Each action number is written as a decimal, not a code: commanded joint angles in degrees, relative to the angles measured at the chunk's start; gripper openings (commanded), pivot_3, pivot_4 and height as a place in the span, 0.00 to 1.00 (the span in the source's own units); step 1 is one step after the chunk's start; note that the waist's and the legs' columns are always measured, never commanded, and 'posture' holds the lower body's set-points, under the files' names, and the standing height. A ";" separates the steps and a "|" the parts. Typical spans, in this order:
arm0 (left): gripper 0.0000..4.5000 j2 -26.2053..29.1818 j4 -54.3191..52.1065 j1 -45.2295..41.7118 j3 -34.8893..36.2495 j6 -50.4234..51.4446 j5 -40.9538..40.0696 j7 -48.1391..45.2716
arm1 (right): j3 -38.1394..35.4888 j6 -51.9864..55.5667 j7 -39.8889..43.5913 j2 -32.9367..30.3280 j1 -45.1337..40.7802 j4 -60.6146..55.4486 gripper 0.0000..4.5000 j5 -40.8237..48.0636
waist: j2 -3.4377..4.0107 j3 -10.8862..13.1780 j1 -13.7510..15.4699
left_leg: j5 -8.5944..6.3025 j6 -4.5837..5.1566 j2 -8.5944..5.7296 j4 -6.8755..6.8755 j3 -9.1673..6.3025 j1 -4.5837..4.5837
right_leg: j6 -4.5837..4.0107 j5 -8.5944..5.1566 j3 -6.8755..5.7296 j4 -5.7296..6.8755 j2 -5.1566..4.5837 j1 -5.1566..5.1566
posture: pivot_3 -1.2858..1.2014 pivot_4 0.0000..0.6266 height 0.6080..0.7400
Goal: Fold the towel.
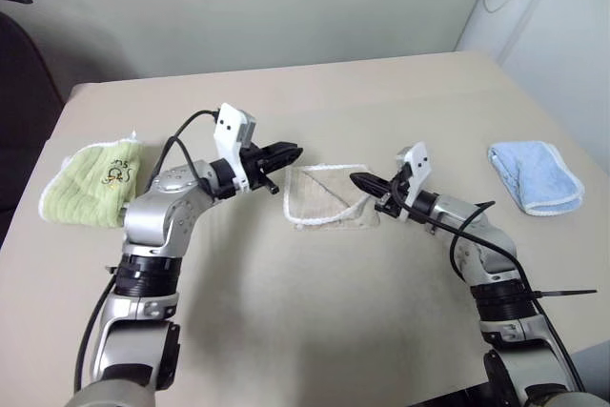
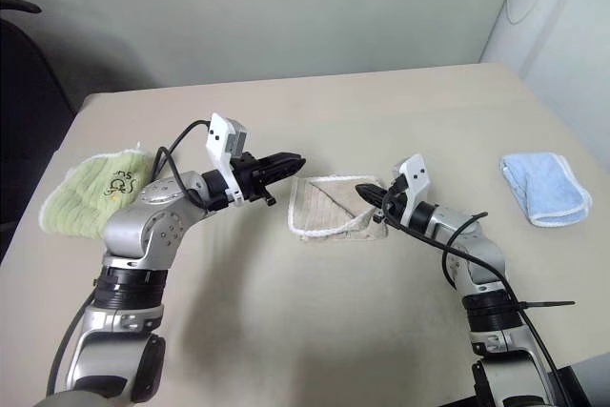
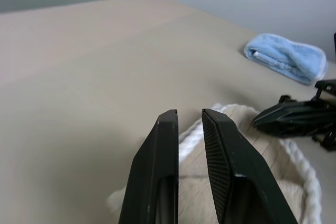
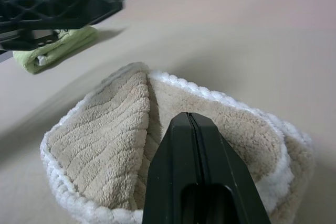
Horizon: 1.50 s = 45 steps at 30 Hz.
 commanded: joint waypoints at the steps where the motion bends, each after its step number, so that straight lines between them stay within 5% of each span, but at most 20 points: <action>1: 0.19 -1.44 3.63 2.17 -8.33 -3.53 7.71 0.65 | 0.34 -1.76 -1.09 2.04 -1.29 7.41 0.00 -2.59 | 0.00 -0.01 0.23 | -0.01 0.02 0.00 0.03 -0.01 0.01 | 0.02 0.04 0.00 0.00 0.00 0.03 | 0.52 0.24 1.00; 4: 0.19 -2.31 11.15 4.28 -16.01 -9.78 16.62 1.61 | 1.85 -4.54 -0.94 3.05 -1.41 14.33 0.00 -6.13 | 0.00 -0.01 0.36 | -0.08 0.18 -0.02 0.16 -0.04 0.03 | 0.09 0.14 0.00 0.01 -0.04 0.05 | 0.52 0.24 1.00; 7: 0.19 -4.59 14.63 5.72 -15.70 -12.22 17.84 2.74 | 2.19 -7.08 -0.96 3.12 -0.98 16.77 0.00 -8.15 | 0.17 -0.37 0.47 | -0.14 0.28 -0.02 0.19 -0.07 0.26 | 0.08 0.19 -0.05 -0.10 -0.05 0.19 | 0.52 0.24 1.00; 11: 0.19 -8.49 9.85 5.79 -4.93 -10.01 8.98 4.24 | -0.75 -7.22 -0.16 2.15 -0.37 10.95 0.00 -5.77 | 0.20 -0.37 0.58 | -0.62 1.11 -0.08 0.18 -0.05 0.83 | 0.08 0.19 -0.04 -0.19 -0.12 1.03 | 0.52 0.24 1.00; 16: 0.19 -8.25 -0.29 5.80 9.44 1.05 -5.55 8.03 | -7.79 -0.85 0.61 -0.77 -0.05 -0.91 0.00 2.91 | 0.14 -0.26 0.45 | -0.12 0.24 -0.09 0.18 0.06 0.24 | 0.07 0.18 -0.03 -0.08 -0.09 0.40 | 0.52 0.24 1.00; 19: 0.18 -6.56 -4.65 7.66 12.71 5.12 -9.62 8.85 | -10.69 4.72 -0.34 -2.56 -0.48 -3.07 0.13 6.63 | 0.13 -0.26 0.44 | -0.07 0.14 -0.07 0.07 0.08 0.19 | 0.03 0.14 -0.01 -0.15 -0.05 0.35 | 0.52 0.24 1.00; 23: 0.18 -3.77 -7.84 10.44 13.90 6.82 -9.97 10.00 | -13.40 14.28 -0.17 -4.67 -1.14 -3.20 0.42 11.92 | 0.13 -0.26 0.35 | -0.06 0.14 -0.07 0.03 0.08 0.22 | 0.06 0.00 0.04 -0.17 -0.04 0.34 | 0.52 0.24 1.00; 31: 0.18 -2.31 -10.39 14.65 18.44 7.23 -11.75 13.73 | -15.59 29.51 0.70 -6.09 -8.64 13.20 0.99 15.87 | 0.07 -0.23 0.31 | -0.05 0.15 -0.08 0.05 0.08 0.26 | 0.06 0.05 0.07 -0.02 -0.05 0.27 | 0.52 0.24 1.00; 45: 0.18 -2.81 -15.61 20.43 18.58 7.85 -15.61 18.05 | -6.31 29.03 9.15 -2.66 -16.25 25.56 0.99 9.74 | 0.09 -0.22 0.02 | -0.05 0.14 -0.07 -0.05 0.08 0.25 | -0.02 0.03 0.05 0.02 -0.03 0.18 | 0.52 0.24 1.00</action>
